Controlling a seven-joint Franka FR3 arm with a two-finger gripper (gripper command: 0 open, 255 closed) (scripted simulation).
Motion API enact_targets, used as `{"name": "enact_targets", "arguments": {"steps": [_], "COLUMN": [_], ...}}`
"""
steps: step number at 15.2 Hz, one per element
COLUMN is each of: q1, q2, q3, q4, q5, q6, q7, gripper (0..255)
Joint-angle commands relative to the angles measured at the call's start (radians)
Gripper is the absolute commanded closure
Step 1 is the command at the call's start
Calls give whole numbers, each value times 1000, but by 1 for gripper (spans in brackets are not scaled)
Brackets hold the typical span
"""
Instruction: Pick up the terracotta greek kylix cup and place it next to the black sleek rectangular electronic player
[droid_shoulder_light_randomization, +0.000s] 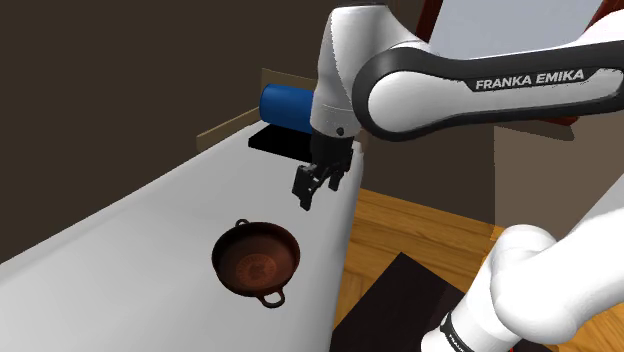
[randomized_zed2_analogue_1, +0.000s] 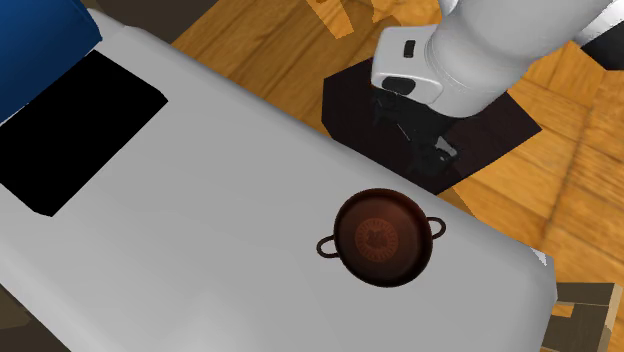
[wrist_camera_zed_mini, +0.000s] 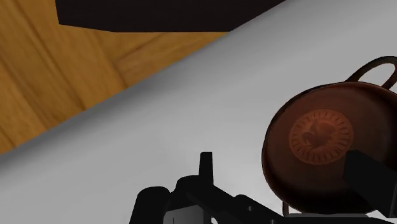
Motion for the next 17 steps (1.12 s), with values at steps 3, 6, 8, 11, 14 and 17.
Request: {"name": "enact_targets", "arguments": {"steps": [3, 6, 8, 11, 14, 17], "q1": [6, 5, 5, 10, 28, 60], "q2": [120, 220, 292, 411, 541, 648], "q3": [91, 154, 193, 246, 283, 294], "q4": [39, 88, 127, 196, 278, 353], "q5": [-7, -35, -64, -127, -208, -279], "q6": [72, 111, 133, 157, 167, 164], "q7": [117, 205, 269, 371, 478, 560], "gripper": [0, 0, 0, 0, 0, 0]}}
